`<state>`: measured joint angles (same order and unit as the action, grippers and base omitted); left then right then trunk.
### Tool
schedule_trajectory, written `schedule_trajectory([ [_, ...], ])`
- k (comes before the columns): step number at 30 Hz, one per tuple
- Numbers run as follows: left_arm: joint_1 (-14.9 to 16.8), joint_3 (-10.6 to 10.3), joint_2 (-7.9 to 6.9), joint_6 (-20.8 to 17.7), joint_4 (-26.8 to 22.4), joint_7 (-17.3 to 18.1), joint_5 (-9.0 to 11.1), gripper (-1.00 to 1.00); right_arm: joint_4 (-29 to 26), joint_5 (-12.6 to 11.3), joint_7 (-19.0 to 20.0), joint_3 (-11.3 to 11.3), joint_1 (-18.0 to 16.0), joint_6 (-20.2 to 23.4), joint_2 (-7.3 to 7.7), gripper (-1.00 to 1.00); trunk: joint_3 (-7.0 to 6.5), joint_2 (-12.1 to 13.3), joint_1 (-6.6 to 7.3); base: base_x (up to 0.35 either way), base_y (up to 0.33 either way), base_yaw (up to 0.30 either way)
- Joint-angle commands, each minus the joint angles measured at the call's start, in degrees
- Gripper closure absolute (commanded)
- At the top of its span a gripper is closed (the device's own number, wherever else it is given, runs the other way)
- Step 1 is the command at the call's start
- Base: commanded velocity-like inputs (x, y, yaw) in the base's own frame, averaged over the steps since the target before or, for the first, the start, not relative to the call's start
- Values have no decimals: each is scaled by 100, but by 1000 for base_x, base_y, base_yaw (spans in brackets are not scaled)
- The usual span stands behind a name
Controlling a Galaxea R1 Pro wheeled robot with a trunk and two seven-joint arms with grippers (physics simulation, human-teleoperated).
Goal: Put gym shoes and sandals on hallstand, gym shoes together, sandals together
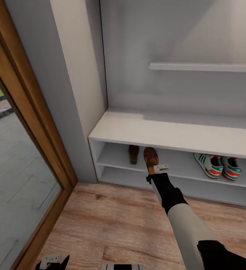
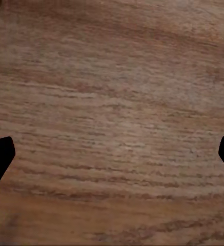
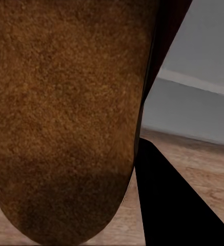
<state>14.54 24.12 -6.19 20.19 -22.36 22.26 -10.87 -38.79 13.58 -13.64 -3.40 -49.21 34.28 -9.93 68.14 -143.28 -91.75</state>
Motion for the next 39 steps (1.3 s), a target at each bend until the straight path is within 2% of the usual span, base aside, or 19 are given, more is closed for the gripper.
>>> schedule_trajectory([
  [1,3,49,4,26,3,33,-56,-100,-6,30,-7,-20,-4,26,-7,100,5,-2,-2,322,0,0],
  [11,5,49,4,20,3,35,-56,-100,-8,30,-7,-20,-3,26,-7,100,5,-2,-2,99,0,0],
  [18,5,49,4,20,3,33,-56,-100,-7,30,-7,-20,-1,26,-7,100,5,-2,-2,261,0,0],
  [39,5,49,4,20,3,33,-56,-100,-6,30,-6,-29,-1,26,-7,100,5,-2,-2,96,0,0],
])
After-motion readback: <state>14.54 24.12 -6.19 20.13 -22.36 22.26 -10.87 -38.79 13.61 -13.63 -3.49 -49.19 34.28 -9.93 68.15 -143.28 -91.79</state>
